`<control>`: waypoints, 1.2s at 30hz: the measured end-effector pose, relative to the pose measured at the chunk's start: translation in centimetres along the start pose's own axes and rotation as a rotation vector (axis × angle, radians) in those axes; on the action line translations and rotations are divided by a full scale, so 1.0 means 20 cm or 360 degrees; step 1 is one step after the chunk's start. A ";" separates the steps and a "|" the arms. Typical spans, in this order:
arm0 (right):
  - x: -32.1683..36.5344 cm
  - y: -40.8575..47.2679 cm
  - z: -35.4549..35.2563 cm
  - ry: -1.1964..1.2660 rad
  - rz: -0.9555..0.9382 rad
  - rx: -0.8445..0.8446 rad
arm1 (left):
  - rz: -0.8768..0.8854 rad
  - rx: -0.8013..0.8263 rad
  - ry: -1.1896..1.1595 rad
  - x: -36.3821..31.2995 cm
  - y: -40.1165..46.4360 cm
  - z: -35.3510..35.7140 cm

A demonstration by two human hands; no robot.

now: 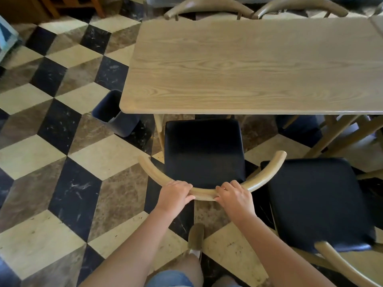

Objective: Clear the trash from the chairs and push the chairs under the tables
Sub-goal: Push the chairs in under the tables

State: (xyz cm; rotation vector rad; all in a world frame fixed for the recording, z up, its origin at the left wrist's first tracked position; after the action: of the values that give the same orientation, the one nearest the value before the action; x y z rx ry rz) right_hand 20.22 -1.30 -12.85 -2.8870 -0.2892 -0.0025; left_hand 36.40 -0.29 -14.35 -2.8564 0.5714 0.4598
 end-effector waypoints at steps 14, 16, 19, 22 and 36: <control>0.06 0.59 -0.07 0.0069 0.0104 0.0021 | -0.0016 -0.0003 0.0044 0.35 0.44 -0.20; 0.07 0.63 -0.08 0.0050 0.0073 0.0044 | -0.0004 0.0001 0.0055 0.38 0.48 -0.22; 0.07 0.65 -0.07 0.0000 0.0023 0.0057 | 0.0026 0.0004 0.0048 0.40 0.47 -0.23; 0.08 0.65 -0.07 0.0016 0.0031 0.0028 | 0.0030 -0.0012 0.0052 0.39 0.47 -0.22; -0.07 0.46 -0.28 0.0333 0.0017 0.0111 | 0.0034 -0.0146 -0.0022 -0.01 0.45 -0.27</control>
State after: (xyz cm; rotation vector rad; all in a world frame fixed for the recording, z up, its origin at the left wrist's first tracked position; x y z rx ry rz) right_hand 20.71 -11.69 -9.69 -2.7888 -0.2298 -0.2848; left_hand 34.01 -9.68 -10.41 -2.9342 0.5941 0.5218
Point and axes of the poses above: each hand's wrist, its own y-axis towards the middle knuckle, its own z-axis out of the palm, x = y × z, the point moved 6 cm from there along y, towards the middle knuckle, and after that the axes turned 14 degrees about z, right-handed, at the moved point
